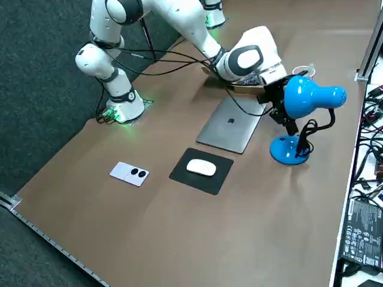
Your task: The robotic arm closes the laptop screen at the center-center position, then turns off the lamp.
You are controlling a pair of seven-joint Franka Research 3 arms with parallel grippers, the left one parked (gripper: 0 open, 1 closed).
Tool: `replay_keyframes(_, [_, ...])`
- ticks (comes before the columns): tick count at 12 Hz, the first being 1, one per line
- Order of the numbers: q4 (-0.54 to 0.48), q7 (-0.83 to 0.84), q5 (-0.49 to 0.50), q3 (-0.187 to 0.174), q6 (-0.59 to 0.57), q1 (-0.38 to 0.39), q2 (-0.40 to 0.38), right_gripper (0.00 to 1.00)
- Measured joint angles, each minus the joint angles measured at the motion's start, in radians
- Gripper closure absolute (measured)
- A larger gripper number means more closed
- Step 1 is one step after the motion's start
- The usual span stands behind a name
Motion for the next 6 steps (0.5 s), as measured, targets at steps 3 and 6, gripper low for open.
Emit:
replay_keyframes(3, [0.002, -0.002, -0.002, 0.002, -0.083, 0.02, -0.041, 0.98])
replay_keyframes(6, [0.002, -0.002, 0.006, 0.034, -0.219, 0.047, -0.096, 0.98])
